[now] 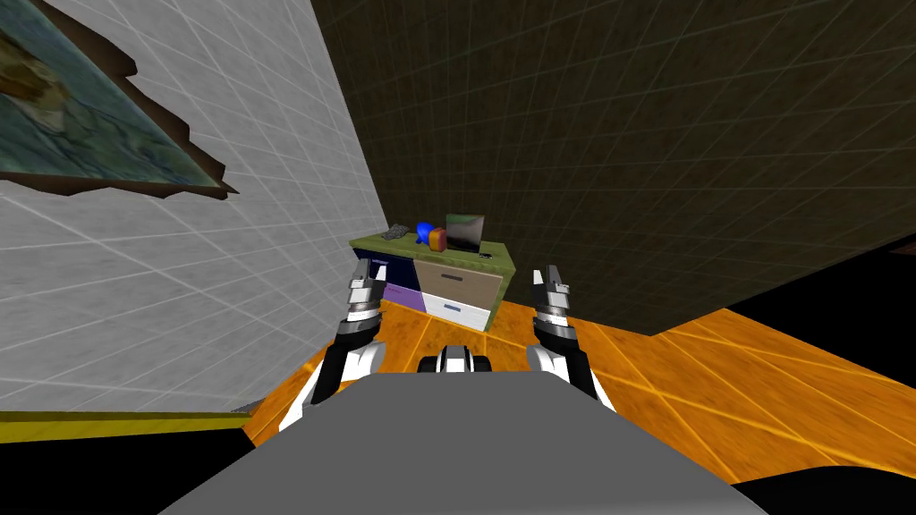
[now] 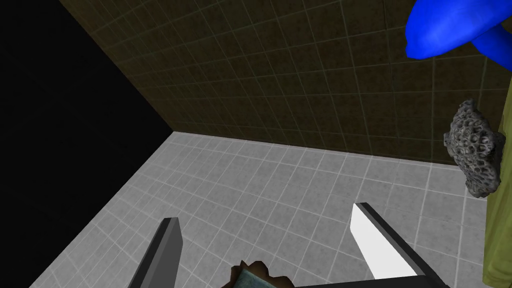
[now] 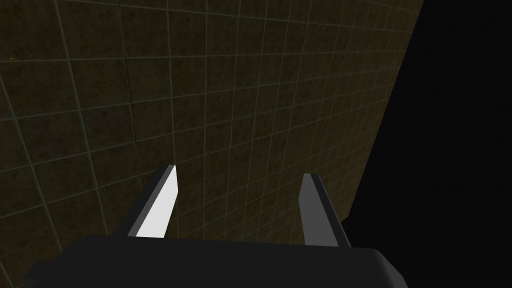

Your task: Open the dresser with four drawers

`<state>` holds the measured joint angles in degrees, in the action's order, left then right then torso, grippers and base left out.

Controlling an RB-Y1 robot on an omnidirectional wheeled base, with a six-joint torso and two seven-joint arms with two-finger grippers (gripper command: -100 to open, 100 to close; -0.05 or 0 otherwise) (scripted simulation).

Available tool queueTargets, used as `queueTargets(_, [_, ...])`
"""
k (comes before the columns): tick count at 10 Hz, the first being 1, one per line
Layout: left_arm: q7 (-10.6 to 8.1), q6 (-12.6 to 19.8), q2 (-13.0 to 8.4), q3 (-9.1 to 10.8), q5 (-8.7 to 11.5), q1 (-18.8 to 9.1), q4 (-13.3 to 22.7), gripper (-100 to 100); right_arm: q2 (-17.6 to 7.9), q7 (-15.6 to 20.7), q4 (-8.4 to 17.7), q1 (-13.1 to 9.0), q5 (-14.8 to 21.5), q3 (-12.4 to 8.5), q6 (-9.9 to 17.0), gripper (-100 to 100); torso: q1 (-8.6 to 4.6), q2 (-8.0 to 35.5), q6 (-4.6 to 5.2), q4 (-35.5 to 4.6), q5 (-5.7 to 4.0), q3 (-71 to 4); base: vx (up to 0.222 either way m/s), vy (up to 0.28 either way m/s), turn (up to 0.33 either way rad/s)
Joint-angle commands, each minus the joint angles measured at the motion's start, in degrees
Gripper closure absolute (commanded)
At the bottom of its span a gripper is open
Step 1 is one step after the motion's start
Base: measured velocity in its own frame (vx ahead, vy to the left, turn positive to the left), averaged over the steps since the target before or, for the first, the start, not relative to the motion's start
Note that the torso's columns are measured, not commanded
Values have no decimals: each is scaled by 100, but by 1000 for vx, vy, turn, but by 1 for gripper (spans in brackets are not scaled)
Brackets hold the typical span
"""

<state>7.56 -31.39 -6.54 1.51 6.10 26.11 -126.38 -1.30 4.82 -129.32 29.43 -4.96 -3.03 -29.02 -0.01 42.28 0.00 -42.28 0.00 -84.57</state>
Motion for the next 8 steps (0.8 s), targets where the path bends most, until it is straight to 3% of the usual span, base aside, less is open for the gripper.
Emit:
queueTargets(1, [1,141,-89,-54,-54,-168,341,-100,0,0,0,0,0,0,0,0,1,1,0,-1,0,0,45,-5,-54])
queueTargets(8, [-9,427,-101,-244,-209,-483,1221,-100,0,0,0,0,0,0,0,0,2,3,0,-1,1,2,41,-5,-49])
